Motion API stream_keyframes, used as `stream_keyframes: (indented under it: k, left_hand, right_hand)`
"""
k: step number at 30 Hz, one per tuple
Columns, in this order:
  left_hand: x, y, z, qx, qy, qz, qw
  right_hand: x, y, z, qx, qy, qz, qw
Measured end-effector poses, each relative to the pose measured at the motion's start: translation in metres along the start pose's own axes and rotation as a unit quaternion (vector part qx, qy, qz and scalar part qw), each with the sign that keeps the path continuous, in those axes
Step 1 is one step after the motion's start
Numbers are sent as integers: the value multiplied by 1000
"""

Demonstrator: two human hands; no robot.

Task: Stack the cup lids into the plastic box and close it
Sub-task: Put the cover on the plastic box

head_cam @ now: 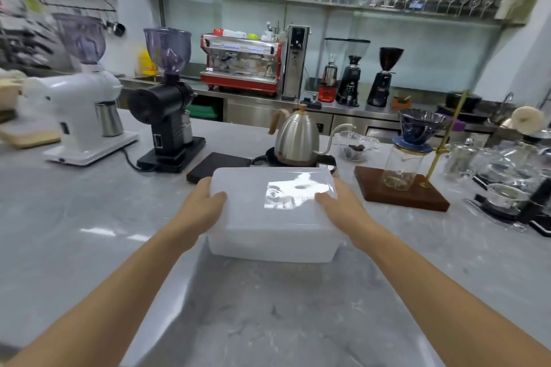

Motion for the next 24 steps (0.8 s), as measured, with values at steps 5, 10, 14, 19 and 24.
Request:
stream_keyframes:
  k: [5, 10, 14, 19, 24]
  left_hand:
    - [0, 4, -5, 7, -3, 1, 1000]
    - [3, 8, -8, 9, 4, -29, 1000]
    - [5, 8, -10, 12, -2, -29, 1000]
    - [4, 8, -10, 9, -3, -19, 1000]
    - [-1, 17, -7, 2, 11, -55, 998]
  right_hand:
    - [-10, 0, -2, -3, 13, -10, 1000]
    - [-23, -1, -2, -11, 7, -28, 1000]
    - [-28, -1, -4, -12, -6, -31, 999]
    - [-32, -2, -6, -19, 9, -61, 998]
    - [-36, -12, -3, -35, 28, -70, 997]
Point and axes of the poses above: each hand's wrist, its own z-axis away from the middle knuckle, its own y-axis out of the palm, x = y × z, the point moved 3 cm from there along -z, towards the middle knuckle, and after that the axes turned 13 degrees about -y, right-handed, at the moved point
